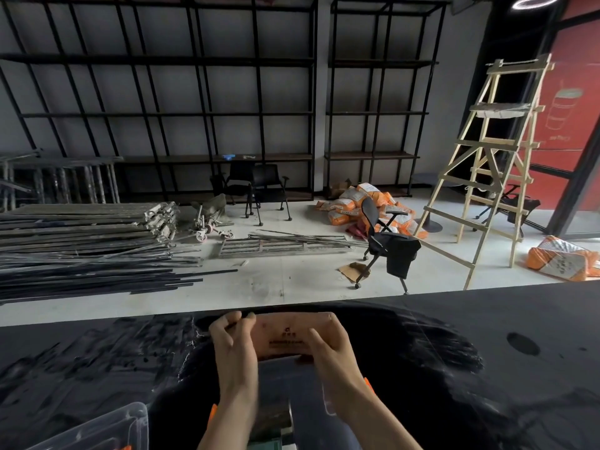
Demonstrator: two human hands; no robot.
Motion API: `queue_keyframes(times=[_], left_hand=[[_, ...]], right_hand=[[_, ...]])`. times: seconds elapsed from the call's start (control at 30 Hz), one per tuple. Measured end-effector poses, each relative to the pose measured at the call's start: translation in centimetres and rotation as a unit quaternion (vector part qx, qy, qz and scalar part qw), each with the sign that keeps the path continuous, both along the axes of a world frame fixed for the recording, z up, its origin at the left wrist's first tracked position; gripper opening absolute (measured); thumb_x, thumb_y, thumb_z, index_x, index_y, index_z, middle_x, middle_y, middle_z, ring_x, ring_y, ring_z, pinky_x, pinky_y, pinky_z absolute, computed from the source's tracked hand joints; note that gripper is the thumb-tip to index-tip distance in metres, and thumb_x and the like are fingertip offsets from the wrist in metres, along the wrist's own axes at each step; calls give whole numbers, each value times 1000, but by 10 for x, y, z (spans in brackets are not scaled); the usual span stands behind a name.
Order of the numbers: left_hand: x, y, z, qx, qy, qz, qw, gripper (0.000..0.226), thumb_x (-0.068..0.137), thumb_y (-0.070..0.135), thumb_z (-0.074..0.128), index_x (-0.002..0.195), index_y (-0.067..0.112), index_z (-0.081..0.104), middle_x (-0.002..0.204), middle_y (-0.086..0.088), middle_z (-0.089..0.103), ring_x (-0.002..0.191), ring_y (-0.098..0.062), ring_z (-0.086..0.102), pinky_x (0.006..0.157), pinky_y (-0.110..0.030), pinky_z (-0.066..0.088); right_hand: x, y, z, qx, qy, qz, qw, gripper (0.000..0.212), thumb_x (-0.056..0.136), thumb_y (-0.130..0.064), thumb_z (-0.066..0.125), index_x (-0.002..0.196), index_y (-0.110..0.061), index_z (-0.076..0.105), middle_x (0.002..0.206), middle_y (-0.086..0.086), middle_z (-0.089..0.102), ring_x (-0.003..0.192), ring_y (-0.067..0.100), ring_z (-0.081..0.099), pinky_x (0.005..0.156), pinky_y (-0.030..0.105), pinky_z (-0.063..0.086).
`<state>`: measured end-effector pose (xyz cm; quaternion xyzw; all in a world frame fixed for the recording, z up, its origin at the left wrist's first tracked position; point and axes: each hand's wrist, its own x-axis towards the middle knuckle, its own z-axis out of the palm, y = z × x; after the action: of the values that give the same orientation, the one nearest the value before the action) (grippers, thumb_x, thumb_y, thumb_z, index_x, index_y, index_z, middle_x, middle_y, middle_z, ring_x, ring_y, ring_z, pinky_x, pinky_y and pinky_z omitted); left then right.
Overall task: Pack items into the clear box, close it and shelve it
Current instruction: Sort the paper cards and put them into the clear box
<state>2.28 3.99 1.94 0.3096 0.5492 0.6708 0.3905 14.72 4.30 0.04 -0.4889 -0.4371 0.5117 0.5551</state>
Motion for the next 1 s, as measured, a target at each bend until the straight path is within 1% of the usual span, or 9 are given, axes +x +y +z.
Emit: queue_keyframes(times=[0.1, 0.17, 0.23, 0.37, 0.5, 0.63, 0.7, 0.8, 1.0], left_hand=[[5, 5, -1, -14, 38, -8, 999, 36, 96, 49, 51, 92, 15, 63, 91, -4, 71, 87, -23, 64, 85, -42, 50], [11, 4, 0, -19, 41, 40, 998, 45, 98, 42, 51, 69, 8, 51, 69, -6, 58, 71, -26, 53, 72, -40, 42], [14, 3, 0, -21, 22, 66, 997, 41, 100, 26, 51, 63, 9, 41, 59, -5, 43, 65, -23, 40, 62, -38, 31], [14, 6, -3, -42, 37, 34, 998, 32, 98, 24, 52, 72, 4, 51, 65, -8, 54, 70, -26, 48, 63, -37, 36], [13, 5, -10, -91, -52, -79, 991, 55, 83, 74, 50, 96, 23, 68, 93, -16, 74, 85, -34, 71, 84, -55, 56], [23, -5, -15, -82, -90, -134, 984, 30, 87, 23, 72, 106, -1, 70, 94, -25, 76, 84, -39, 75, 77, -46, 61], [24, -5, -21, -86, -68, -109, 988, 28, 82, 10, 77, 107, 0, 69, 95, -25, 76, 89, -37, 75, 84, -51, 60], [17, -5, -22, -106, -26, -118, 987, 23, 83, 7, 74, 104, 2, 66, 95, -23, 75, 86, -32, 75, 80, -49, 62], [13, -24, -29, -197, 253, -239, 916, 19, 90, 20, 62, 107, 18, 53, 96, -5, 69, 88, -17, 67, 80, -39, 58]], right_hand=[[-4, -3, 2, 32, -24, 19, 999, 12, 89, -1, 62, 100, -2, 59, 93, 21, 74, 84, 25, 73, 71, 37, 61], [-6, -3, 3, 45, -41, 14, 998, 11, 88, -1, 62, 96, -2, 56, 87, 20, 72, 74, 19, 69, 63, 29, 57], [-6, -1, 5, 52, -68, 10, 996, 12, 85, -5, 63, 93, -5, 53, 86, 23, 70, 71, 28, 69, 58, 38, 57], [3, -1, 4, 36, -57, 25, 997, 17, 87, -4, 66, 98, 0, 55, 93, 29, 70, 85, 42, 71, 62, 46, 58], [8, 0, -3, -43, 83, -20, 995, 23, 88, -14, 73, 105, -2, 62, 96, 21, 77, 88, 35, 76, 69, 43, 60], [6, -1, -2, -96, 144, -40, 984, 30, 84, -16, 77, 106, -1, 64, 94, 22, 77, 85, 34, 77, 76, 48, 63], [9, -4, 1, -87, 58, -48, 993, 26, 81, -17, 79, 101, -5, 65, 89, 15, 77, 75, 21, 77, 62, 32, 61], [25, -5, 1, -13, -147, -90, 985, 38, 70, -31, 82, 100, -18, 63, 88, 7, 74, 76, 18, 72, 63, 35, 62], [56, -15, -20, 22, -503, 4, 864, 55, 85, -32, 63, 137, -23, 48, 129, -2, 59, 113, 21, 60, 83, 34, 52]])
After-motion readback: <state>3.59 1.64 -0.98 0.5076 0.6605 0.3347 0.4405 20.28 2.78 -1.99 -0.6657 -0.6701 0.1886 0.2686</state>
